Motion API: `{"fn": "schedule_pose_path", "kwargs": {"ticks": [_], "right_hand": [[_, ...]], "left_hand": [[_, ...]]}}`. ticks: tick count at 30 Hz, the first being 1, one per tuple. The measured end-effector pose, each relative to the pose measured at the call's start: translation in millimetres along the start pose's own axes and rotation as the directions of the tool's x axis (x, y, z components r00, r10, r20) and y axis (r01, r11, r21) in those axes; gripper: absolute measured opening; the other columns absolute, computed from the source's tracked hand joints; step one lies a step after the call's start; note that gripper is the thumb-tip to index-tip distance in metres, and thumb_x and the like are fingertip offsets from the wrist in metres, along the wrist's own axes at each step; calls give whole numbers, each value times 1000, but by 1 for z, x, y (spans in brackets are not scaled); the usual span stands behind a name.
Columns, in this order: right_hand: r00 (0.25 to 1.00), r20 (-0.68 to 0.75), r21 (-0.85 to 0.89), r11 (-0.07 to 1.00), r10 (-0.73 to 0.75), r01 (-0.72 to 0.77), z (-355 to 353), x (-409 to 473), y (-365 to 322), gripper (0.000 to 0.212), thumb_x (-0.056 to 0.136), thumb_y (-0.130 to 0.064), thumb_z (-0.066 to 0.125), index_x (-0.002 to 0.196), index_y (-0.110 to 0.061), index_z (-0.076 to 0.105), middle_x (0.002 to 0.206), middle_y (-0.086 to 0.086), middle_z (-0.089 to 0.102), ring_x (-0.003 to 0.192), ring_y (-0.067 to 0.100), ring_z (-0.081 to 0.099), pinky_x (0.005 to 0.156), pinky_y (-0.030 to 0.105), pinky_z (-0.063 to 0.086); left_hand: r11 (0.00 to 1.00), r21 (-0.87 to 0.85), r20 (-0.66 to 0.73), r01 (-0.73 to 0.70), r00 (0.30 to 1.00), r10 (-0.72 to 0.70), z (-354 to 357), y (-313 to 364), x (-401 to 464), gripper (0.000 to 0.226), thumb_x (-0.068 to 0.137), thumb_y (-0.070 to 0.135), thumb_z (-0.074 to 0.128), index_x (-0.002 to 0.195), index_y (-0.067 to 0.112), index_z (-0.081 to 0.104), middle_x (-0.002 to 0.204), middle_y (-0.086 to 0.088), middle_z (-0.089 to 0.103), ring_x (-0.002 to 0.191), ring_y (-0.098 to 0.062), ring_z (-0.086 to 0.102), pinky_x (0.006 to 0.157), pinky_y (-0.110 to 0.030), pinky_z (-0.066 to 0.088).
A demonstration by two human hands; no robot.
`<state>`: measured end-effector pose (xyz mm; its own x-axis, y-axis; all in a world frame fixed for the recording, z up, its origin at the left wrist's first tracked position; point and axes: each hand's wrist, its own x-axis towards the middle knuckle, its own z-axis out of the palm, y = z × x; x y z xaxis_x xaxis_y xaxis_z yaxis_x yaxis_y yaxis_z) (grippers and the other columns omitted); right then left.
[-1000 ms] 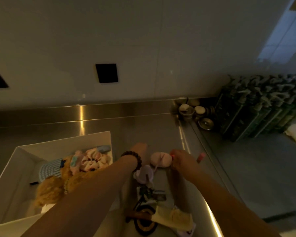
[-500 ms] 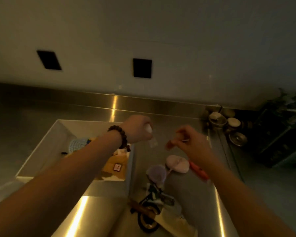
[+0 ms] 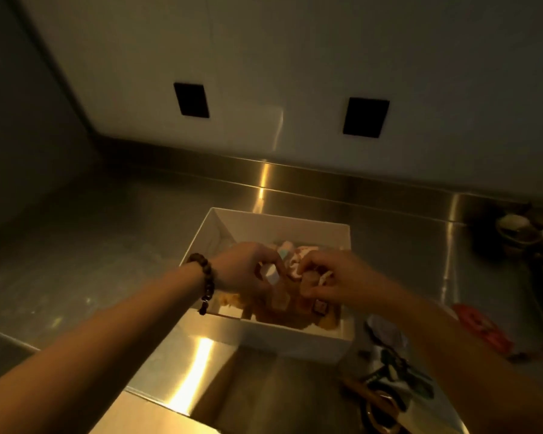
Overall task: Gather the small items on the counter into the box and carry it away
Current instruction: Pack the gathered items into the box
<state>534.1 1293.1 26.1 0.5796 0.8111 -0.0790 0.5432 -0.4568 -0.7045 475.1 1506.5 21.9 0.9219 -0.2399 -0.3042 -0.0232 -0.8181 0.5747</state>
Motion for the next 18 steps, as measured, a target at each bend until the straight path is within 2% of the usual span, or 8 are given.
{"fn": "schedule_pose_path", "kwargs": {"ticks": [2, 5, 8, 10, 13, 15, 18], "right_hand": [[996, 71, -44, 997, 63, -60, 12, 4, -1, 27, 80, -26, 68, 92, -47, 56, 99, -21, 55, 88, -6, 56, 65, 10, 47], [985, 94, -133, 982, 144, -131, 24, 5, -2, 18, 78, -27, 64, 86, -41, 56, 83, -22, 55, 76, -5, 55, 55, 7, 40], [971, 86, -176, 962, 225, -208, 36, 6, -5, 21, 81, -23, 61, 73, -39, 52, 80, -15, 58, 75, 2, 57, 58, 13, 38], [952, 69, -211, 937, 299, -280, 42, 9, -9, 14, 83, -19, 60, 85, -32, 57, 89, -3, 63, 80, 14, 61, 65, 25, 47], [886, 116, -367, 848, 449, -382, 51, 16, -16, 35, 81, -21, 66, 115, -22, 57, 106, 6, 62, 96, 25, 61, 86, 40, 52], [839, 131, -415, 798, 527, -437, 53, 21, -18, 42, 76, -21, 71, 116, -22, 57, 110, 7, 62, 97, 26, 61, 87, 40, 52], [834, 128, -431, 788, 536, -440, 55, 23, -21, 44, 77, -21, 72, 118, -20, 58, 112, 8, 62, 99, 26, 61, 88, 39, 52]], "left_hand": [[1000, -3, 81, -29, 996, 30, 8, -7, 5, 31, 80, 31, 69, 110, 31, 60, 116, 5, 55, 101, -13, 53, 86, -31, 51], [981, 132, 174, -143, 977, 120, 20, -16, 16, 35, 79, 33, 69, 112, 29, 58, 113, 6, 59, 97, -11, 54, 84, -28, 48], [964, 191, 167, -188, 973, 157, 26, -23, 26, 40, 78, 33, 70, 115, 25, 57, 110, 4, 61, 96, -12, 55, 84, -29, 49], [958, 203, 126, -203, 976, 180, 29, -26, 33, 41, 77, 36, 70, 113, 23, 57, 107, 3, 62, 94, -13, 56, 82, -29, 49], [945, 215, 103, -246, 968, 229, 34, -30, 39, 41, 75, 40, 71, 110, 24, 57, 104, 5, 62, 90, -12, 57, 78, -26, 48], [937, 199, 97, -288, 957, 274, 39, -32, 40, 41, 73, 39, 72, 108, 23, 58, 103, 4, 62, 89, -12, 57, 75, -24, 46], [932, 167, 75, -320, 947, 312, 43, -31, 39, 40, 71, 40, 74, 104, 23, 58, 101, 2, 64, 90, -14, 58, 78, -30, 49]]}}
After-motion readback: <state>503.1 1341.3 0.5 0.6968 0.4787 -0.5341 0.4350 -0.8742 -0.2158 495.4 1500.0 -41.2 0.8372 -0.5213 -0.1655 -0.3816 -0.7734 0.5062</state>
